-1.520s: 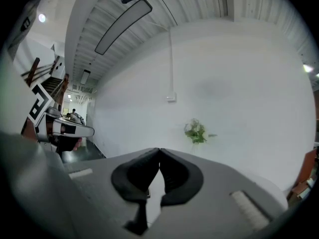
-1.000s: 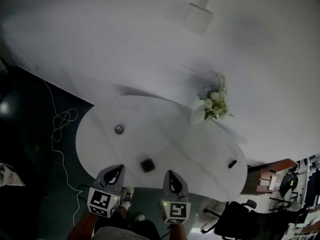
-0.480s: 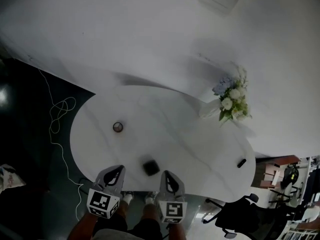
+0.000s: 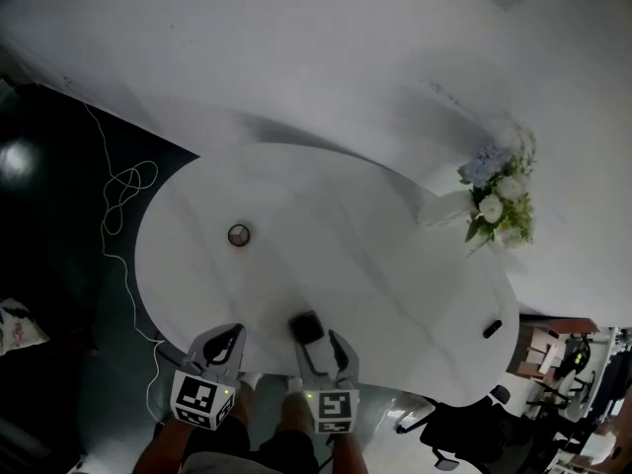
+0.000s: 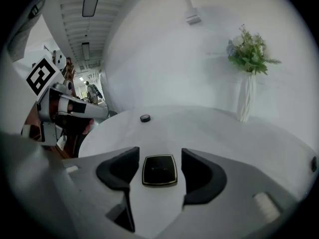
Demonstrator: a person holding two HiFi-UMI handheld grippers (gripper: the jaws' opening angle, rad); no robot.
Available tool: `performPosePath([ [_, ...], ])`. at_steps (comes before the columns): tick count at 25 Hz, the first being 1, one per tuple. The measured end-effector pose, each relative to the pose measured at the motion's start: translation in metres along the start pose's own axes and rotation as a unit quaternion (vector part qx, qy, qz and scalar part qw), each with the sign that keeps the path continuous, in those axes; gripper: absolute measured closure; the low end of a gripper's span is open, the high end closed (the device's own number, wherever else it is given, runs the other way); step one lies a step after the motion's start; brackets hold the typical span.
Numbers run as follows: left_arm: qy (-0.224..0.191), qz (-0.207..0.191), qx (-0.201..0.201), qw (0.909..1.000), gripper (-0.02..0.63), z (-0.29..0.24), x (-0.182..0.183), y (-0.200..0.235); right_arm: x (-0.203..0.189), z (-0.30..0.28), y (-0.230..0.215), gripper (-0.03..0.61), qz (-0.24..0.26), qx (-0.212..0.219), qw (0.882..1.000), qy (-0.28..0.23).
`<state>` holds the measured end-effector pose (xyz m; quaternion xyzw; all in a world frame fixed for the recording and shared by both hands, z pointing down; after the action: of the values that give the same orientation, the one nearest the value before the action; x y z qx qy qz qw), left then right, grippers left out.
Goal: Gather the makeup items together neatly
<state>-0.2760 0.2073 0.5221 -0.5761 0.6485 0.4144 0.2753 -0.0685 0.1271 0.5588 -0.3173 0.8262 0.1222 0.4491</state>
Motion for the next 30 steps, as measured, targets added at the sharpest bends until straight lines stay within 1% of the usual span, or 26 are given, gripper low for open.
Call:
performPosePath([
  [1,0.002,0.002,0.001,1.0,0.603,-0.001,-0.003,0.001,-0.003,-0.004,0.001,0.3,0.003,0.005,1.0,0.006],
  [6,0.009,0.01,0.008,0.9999,0.603,-0.003,-0.013,0.006,-0.017,-0.021,0.001,0.259,0.007,0.007,0.999,0.042],
  [18,0.018,0.02,0.017,0.9995,0.603,-0.006,-0.022,0.017,-0.039,-0.041,0.007,0.252,0.026,-0.004,0.995,0.092],
  [23,0.022,0.021,0.018,0.9994,0.603,-0.006,-0.024,0.02,-0.039,-0.041,0.009,0.259,0.024,-0.015,0.995,0.094],
  [30,0.022,0.018,0.016,0.9995,0.603,-0.006,-0.024,0.018,-0.039,-0.041,0.008,0.262,0.014,-0.017,0.995,0.093],
])
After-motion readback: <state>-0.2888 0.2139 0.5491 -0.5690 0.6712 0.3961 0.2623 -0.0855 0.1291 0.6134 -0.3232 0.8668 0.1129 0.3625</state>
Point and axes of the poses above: the fingertips, and each gripper's own axes: z backward along the fingers, y to its left, x out of its top, the point moved 9 cm from there along z, backward along the fingers, and after that the axes turned 3 degrees about -y, right-handed, at the moved point
